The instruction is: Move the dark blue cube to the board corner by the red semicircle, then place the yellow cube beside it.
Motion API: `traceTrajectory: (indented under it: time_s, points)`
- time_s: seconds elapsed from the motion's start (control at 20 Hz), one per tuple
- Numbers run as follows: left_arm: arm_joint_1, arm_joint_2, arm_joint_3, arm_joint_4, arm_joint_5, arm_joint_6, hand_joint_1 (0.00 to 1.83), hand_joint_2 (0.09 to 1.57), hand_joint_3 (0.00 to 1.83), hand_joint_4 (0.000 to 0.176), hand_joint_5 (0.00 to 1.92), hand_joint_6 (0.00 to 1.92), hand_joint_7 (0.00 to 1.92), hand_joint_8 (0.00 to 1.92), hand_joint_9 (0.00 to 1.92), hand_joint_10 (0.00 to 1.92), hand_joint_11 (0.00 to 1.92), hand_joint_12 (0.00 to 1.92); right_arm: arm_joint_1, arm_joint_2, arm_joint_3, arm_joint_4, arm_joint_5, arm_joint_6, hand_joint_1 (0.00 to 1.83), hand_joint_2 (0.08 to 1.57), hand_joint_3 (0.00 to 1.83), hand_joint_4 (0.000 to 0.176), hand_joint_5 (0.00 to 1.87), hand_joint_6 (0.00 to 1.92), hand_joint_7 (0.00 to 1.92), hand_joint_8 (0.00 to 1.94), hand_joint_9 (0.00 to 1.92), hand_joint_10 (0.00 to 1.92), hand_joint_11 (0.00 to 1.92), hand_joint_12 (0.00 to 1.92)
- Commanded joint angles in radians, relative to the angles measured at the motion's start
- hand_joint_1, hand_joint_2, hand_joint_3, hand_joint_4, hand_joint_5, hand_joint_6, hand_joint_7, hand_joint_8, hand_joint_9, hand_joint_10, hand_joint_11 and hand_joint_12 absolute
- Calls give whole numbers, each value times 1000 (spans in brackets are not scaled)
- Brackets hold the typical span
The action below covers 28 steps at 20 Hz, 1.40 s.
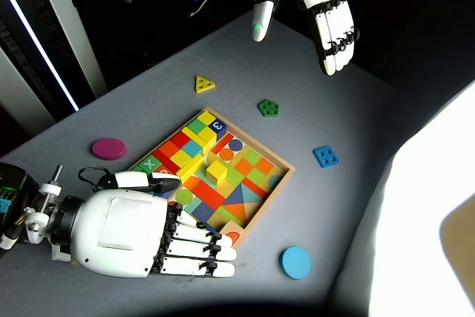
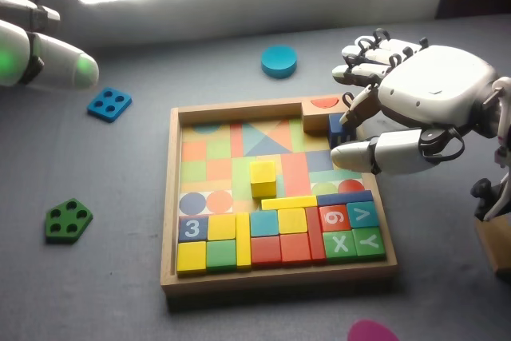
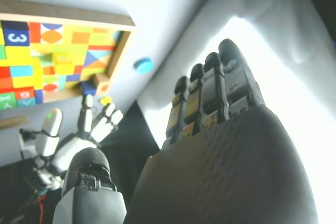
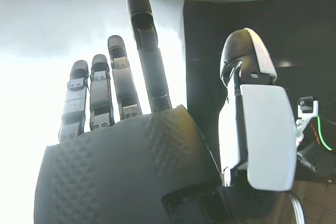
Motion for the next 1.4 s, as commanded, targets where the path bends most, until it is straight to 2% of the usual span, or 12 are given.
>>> traceTrajectory:
  time_s: [0.0,0.2,0.25,0.7,0.85,1.0,1.15,1.3,1.35]
  points:
    - [-21,3,-4,31,-52,6,0,1032,0,0,56,2,74,1,59,3,0,345,-5,5,9,1,80,-4,0,1135,1,8,864,16,207,5,4,1,0,0]
    - [-37,2,-3,35,-59,55,0,1029,0,0,55,4,80,3,62,3,0,344,-4,5,11,0,99,-6,0,1136,1,7,855,10,210,4,16,6,0,0]
    - [-31,2,-2,35,-63,60,0,1028,0,0,47,1,70,2,52,2,0,315,-1,5,11,-1,116,-6,6,1140,3,0,864,14,219,7,23,9,0,0]
    - [-19,2,10,57,-88,61,0,1039,3,0,46,0,84,3,71,5,0,355,53,6,-6,-2,154,-5,0,1137,0,1,852,6,217,6,12,4,0,0]
    - [-19,2,13,62,-98,61,0,1032,0,0,46,0,87,1,78,5,0,379,73,8,-38,-11,157,-5,0,1140,2,0,855,7,217,5,14,5,0,0]
    - [-12,2,16,62,-108,61,0,1041,3,0,33,5,76,7,60,8,0,312,73,9,-85,-71,161,-6,0,1143,3,0,860,9,205,0,2,0,0,0]
    - [-9,2,18,62,-119,66,0,1036,0,0,46,4,86,3,73,6,0,357,79,2,-131,-68,119,-7,0,1136,0,2,859,8,197,1,0,0,0,0]
    - [-9,2,19,62,-122,68,0,1029,0,0,51,2,82,1,72,2,0,360,92,-12,-157,-42,70,-7,0,1138,0,13,848,2,177,0,0,0,0,0]
    - [-8,2,19,62,-122,70,0,1028,0,0,41,0,70,0,62,0,0,350,97,-20,-158,-31,56,-7,0,1139,1,10,851,3,183,4,0,0,0,0]
